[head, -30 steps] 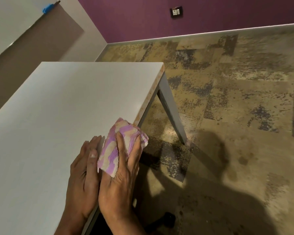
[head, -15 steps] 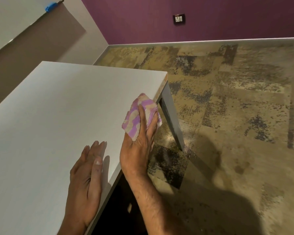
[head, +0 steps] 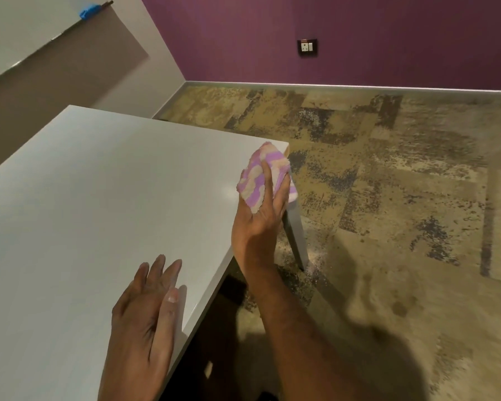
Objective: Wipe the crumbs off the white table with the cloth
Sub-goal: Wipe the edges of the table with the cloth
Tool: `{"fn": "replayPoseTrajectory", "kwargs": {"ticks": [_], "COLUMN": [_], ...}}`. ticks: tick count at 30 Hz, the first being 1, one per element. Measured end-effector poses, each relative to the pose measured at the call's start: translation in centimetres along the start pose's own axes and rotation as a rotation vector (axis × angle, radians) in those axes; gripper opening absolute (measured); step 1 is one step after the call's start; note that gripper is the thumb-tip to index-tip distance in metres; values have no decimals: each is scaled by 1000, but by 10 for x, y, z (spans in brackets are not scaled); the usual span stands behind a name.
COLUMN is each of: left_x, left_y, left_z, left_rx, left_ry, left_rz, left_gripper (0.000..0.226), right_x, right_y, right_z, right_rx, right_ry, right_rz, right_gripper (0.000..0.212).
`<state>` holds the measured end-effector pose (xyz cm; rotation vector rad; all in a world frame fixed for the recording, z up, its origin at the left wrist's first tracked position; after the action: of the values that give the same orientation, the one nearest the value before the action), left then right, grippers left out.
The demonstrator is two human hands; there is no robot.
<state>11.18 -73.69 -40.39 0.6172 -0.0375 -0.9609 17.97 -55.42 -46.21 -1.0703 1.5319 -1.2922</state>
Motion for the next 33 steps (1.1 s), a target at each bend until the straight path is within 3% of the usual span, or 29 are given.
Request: {"fn": "replayPoseTrajectory", "kwargs": {"ticks": [12,19,27,33], "left_x": [-5,-2,-1,-1], "left_y": [1,-13,-23,-23], "left_z": [-1,-2,-3,-4], "left_rx": [11,-29,-64,-59], "left_ry": [-15,-16,-39,-29], "left_rz": [-6,-40,-56,-62], "left_gripper": [65,60,50,58], "right_x": [-59,-76,-63,-33], "right_y": [2,-4,-5,-10], "right_z": [-5,0,12,24], "right_rx": [244,140,181,175], "right_ry": [-23,-61,-157,-219], "right_rz": [42,-43,-8,32], "right_gripper": [55,52,54,59]}}
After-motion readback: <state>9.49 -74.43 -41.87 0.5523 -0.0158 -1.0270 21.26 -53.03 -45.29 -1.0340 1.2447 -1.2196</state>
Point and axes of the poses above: each hand's wrist, its own x-axis away from the middle knuckle, its own z-axis out of the back of the hand, y = z × x, the point moved 2 cm from there along -x, towards the middle knuckle, and after that the axes turned 9 degrees about y, right-handed, at the moved point
